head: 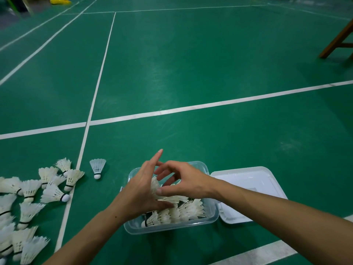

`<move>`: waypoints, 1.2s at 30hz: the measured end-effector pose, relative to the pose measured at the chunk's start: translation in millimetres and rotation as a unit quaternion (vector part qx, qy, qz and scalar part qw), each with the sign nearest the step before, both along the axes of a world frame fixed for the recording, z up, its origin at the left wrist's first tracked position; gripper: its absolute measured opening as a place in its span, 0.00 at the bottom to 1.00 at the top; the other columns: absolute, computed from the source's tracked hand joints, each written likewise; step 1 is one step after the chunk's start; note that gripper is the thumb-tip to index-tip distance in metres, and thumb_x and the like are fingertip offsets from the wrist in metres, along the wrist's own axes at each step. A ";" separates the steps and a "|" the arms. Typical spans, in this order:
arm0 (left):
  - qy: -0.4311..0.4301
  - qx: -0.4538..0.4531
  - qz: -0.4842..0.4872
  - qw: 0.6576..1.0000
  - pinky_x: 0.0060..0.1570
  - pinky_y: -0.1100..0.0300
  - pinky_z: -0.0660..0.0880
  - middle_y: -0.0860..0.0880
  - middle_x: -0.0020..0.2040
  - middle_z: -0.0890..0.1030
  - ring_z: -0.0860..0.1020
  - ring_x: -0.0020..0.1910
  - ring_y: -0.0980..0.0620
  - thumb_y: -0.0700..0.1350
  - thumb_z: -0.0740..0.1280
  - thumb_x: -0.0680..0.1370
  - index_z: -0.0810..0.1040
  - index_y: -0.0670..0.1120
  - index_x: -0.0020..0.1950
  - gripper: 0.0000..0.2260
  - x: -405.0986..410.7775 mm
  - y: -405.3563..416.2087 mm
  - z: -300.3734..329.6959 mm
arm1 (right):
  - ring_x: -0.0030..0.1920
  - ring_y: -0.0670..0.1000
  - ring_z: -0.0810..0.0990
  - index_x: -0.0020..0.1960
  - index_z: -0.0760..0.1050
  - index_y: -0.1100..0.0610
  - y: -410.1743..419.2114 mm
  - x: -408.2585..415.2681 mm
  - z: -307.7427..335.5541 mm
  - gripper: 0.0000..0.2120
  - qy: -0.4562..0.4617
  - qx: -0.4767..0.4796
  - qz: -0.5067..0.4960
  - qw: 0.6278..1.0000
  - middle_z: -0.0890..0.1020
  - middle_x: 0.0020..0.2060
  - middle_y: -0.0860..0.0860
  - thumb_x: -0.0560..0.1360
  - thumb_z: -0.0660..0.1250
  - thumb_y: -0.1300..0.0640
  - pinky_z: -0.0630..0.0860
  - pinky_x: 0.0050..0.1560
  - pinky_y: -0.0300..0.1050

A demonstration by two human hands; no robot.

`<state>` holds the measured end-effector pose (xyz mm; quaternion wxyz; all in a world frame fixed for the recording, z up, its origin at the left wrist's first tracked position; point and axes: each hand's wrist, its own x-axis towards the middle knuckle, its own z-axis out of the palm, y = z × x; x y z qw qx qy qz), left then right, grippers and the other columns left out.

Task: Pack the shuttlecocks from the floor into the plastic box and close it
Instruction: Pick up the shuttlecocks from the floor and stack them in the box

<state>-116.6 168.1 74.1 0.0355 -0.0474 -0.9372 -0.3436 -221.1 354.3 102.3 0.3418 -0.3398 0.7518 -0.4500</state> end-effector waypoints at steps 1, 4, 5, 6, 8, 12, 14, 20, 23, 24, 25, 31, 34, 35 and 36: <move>0.001 0.006 -0.001 1.000 0.57 0.75 0.65 0.66 0.69 0.64 0.64 0.64 0.78 0.65 0.83 0.62 0.39 0.66 0.82 0.64 -0.6 -0.8 -1.0 | 0.53 0.47 0.86 0.69 0.76 0.51 -0.6 0.0 -0.2 0.26 -0.001 -0.001 0.002 1.000 0.82 0.60 0.46 0.74 0.80 0.51 0.83 0.59 0.45; -0.003 0.039 0.003 0.999 0.59 0.77 0.67 0.72 0.70 0.62 0.69 0.64 0.73 0.66 0.83 0.62 0.43 0.64 0.84 0.63 -1.1 -1.3 -5.3 | 0.49 0.43 0.84 0.73 0.74 0.51 -0.3 -0.2 0.0 0.29 -0.011 0.000 0.013 1.000 0.81 0.57 0.43 0.75 0.80 0.54 0.82 0.55 0.41; -0.002 0.051 0.002 0.999 0.59 0.75 0.69 0.72 0.70 0.62 0.71 0.64 0.69 0.67 0.83 0.62 0.45 0.63 0.84 0.62 -1.0 -1.2 -7.0 | 0.49 0.42 0.83 0.74 0.74 0.50 0.9 -0.9 0.4 0.29 -0.013 0.003 0.018 1.000 0.80 0.56 0.41 0.75 0.79 0.55 0.81 0.51 0.38; -0.003 0.062 0.002 0.998 0.60 0.72 0.71 0.70 0.71 0.64 0.73 0.64 0.65 0.66 0.83 0.62 0.47 0.63 0.84 0.61 -0.8 -1.1 -8.8 | 0.48 0.42 0.83 0.74 0.73 0.50 2.9 -1.9 0.7 0.30 -0.014 0.007 0.022 1.000 0.79 0.54 0.40 0.76 0.79 0.56 0.80 0.47 0.35; -0.006 0.076 0.005 0.997 0.56 0.63 0.78 0.65 0.72 0.67 0.79 0.58 0.55 0.66 0.83 0.63 0.52 0.63 0.84 0.58 -1.2 -1.5 -12.0 | 0.47 0.45 0.83 0.72 0.75 0.49 8.3 -5.5 1.0 0.28 -0.016 0.015 0.023 0.999 0.78 0.54 0.43 0.76 0.79 0.59 0.80 0.42 0.34; -0.024 0.070 0.027 0.997 0.46 0.60 0.81 0.63 0.71 0.70 0.81 0.49 0.52 0.64 0.82 0.65 0.59 0.59 0.82 0.52 -4.4 -6.4 -19.6 | 0.46 0.47 0.84 0.65 0.81 0.47 27.7 -20.8 1.2 0.21 0.010 0.036 -0.003 0.999 0.78 0.57 0.52 0.74 0.80 0.57 0.86 0.52 0.47; -0.032 0.054 0.026 0.998 0.48 0.62 0.80 0.62 0.70 0.70 0.80 0.52 0.55 0.64 0.80 0.67 0.62 0.58 0.81 0.47 -4.4 -8.9 -28.4 | 0.48 0.47 0.86 0.63 0.82 0.46 42.1 -32.3 1.2 0.20 0.043 0.066 -0.024 0.997 0.79 0.57 0.50 0.73 0.81 0.53 0.86 0.55 0.50; -0.051 -0.023 -0.014 0.998 0.64 0.60 0.74 0.64 0.68 0.72 0.73 0.64 0.64 0.67 0.74 0.71 0.69 0.59 0.76 0.35 -9.6 0.7 -54.7 | 0.50 0.46 0.86 0.62 0.81 0.46 76.9 -53.0 -3.1 0.21 0.132 0.140 -0.038 0.981 0.81 0.56 0.46 0.71 0.81 0.49 0.85 0.54 0.48; -0.044 -0.074 -0.022 0.996 0.67 0.57 0.72 0.63 0.67 0.75 0.72 0.66 0.60 0.69 0.72 0.70 0.73 0.61 0.73 0.33 -21.2 14.7 -64.6 | 0.50 0.45 0.85 0.62 0.80 0.45 83.4 -54.5 -7.6 0.22 0.166 0.155 -0.027 0.973 0.79 0.56 0.45 0.70 0.81 0.48 0.84 0.52 0.46; -0.046 -0.094 -0.025 0.994 0.66 0.55 0.72 0.63 0.67 0.75 0.73 0.66 0.58 0.70 0.71 0.69 0.73 0.61 0.72 0.33 -25.7 19.4 -68.2 | 0.51 0.45 0.85 0.62 0.80 0.44 84.1 -54.5 -8.8 0.22 0.177 0.161 -0.023 0.971 0.78 0.55 0.45 0.69 0.81 0.47 0.84 0.53 0.46; -0.051 -0.112 -0.026 0.992 0.65 0.54 0.72 0.62 0.67 0.76 0.73 0.66 0.57 0.72 0.71 0.69 0.73 0.61 0.72 0.34 -30.1 23.9 -71.6 | 0.51 0.45 0.84 0.62 0.80 0.44 84.4 -54.5 -9.7 0.23 0.188 0.167 -0.019 0.968 0.77 0.55 0.44 0.69 0.81 0.47 0.84 0.53 0.46; -0.052 -0.146 0.009 0.988 0.65 0.54 0.71 0.63 0.68 0.77 0.73 0.66 0.58 0.71 0.74 0.69 0.69 0.62 0.74 0.37 -44.1 42.0 -81.7 | 0.52 0.46 0.81 0.63 0.79 0.42 79.0 -49.7 -13.9 0.24 0.241 0.200 0.004 0.950 0.76 0.55 0.43 0.69 0.79 0.43 0.80 0.56 0.48; -0.053 -0.131 0.016 0.990 0.62 0.55 0.72 0.63 0.64 0.79 0.74 0.62 0.58 0.69 0.76 0.69 0.72 0.62 0.70 0.33 -45.6 42.4 -81.5 | 0.52 0.46 0.78 0.64 0.78 0.42 73.9 -47.4 -16.0 0.25 0.255 0.214 0.016 0.943 0.76 0.54 0.43 0.69 0.79 0.43 0.79 0.56 0.49; -0.056 -0.120 0.018 0.991 0.60 0.55 0.73 0.63 0.62 0.79 0.75 0.61 0.59 0.68 0.76 0.68 0.73 0.61 0.68 0.31 -45.4 40.2 -81.0 | 0.52 0.46 0.78 0.64 0.78 0.42 72.3 -47.1 -16.8 0.26 0.253 0.214 0.020 0.943 0.76 0.55 0.44 0.69 0.79 0.43 0.78 0.57 0.49; -0.060 -0.108 0.020 0.992 0.59 0.56 0.73 0.64 0.60 0.79 0.75 0.59 0.59 0.68 0.77 0.68 0.74 0.61 0.67 0.31 -44.7 37.4 -79.3 | 0.51 0.46 0.78 0.65 0.78 0.43 70.5 -46.4 -17.7 0.26 0.251 0.212 0.024 0.944 0.76 0.55 0.44 0.69 0.79 0.43 0.79 0.57 0.49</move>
